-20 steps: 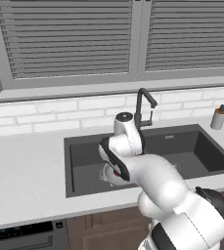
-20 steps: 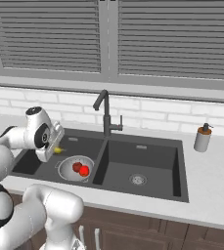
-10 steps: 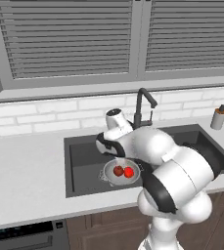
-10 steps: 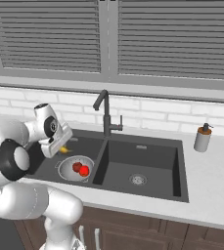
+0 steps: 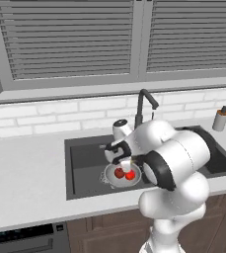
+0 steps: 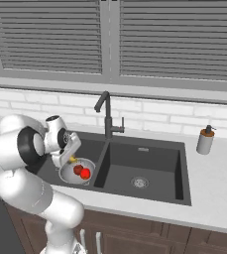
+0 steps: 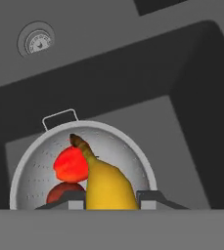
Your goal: Put the colander in the sink, put the banana, apple, apple in the colander, and turn on the sink faucet and pour water over the colander.
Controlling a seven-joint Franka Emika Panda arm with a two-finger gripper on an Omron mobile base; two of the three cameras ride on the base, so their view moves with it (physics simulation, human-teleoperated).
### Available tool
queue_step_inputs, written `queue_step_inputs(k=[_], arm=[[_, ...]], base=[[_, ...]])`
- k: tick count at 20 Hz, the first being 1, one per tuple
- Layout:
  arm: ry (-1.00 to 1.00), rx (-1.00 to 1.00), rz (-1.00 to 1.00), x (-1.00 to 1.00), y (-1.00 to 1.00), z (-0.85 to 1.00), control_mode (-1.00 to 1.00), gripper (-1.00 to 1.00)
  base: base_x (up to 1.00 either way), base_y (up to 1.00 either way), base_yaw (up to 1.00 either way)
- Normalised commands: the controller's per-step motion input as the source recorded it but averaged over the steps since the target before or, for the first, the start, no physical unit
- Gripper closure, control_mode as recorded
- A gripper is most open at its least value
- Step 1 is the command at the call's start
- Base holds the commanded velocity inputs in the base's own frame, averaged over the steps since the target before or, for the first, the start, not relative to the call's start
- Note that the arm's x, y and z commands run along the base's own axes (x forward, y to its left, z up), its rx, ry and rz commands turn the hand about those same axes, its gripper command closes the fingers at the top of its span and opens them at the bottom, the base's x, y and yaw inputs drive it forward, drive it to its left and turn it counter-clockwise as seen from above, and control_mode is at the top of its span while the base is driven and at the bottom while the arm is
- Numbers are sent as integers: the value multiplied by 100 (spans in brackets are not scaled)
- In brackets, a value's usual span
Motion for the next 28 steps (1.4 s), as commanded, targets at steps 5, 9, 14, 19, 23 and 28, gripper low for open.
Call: queue_step_inputs(k=[5, 9, 14, 19, 23, 28], arm=[[0, 9, 3, 0, -57, -33, -100, 100], [0, 3, 3, 0, -4, -50, -100, 100], [0, 0, 0, 3, 18, -48, -100, 100], [0, 0, 1, 21, 16, -27, -100, 100], [0, 0, 1, 28, 10, -28, -100, 100], [0, 0, 1, 15, 4, -43, -100, 100]], base=[[0, 0, 0], [0, 0, 0], [0, 0, 0], [0, 0, 0], [0, 0, 0], [0, 0, 0]])
